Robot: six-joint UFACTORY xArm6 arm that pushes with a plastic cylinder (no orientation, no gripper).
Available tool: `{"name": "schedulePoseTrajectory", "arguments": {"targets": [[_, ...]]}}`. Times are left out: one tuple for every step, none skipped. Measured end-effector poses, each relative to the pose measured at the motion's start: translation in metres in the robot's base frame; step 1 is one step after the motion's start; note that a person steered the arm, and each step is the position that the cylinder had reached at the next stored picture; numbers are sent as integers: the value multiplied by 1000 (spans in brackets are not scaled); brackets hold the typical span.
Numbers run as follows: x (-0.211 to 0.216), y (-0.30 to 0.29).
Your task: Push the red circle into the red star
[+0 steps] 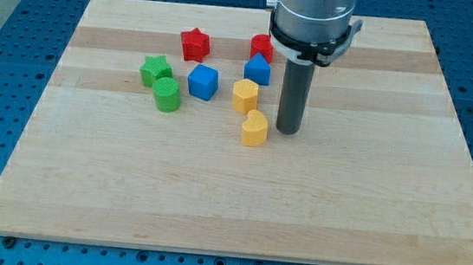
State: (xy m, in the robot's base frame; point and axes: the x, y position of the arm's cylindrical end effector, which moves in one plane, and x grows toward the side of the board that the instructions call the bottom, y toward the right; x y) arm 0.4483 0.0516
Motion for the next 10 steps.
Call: {"name": "schedulePoseTrajectory", "arguments": {"targets": [[0, -17], [0, -40], [0, -41], [0, -25], [0, 3], [-17, 43], [-34, 59], [-37, 58], [-41, 49], [-41, 42]]}}
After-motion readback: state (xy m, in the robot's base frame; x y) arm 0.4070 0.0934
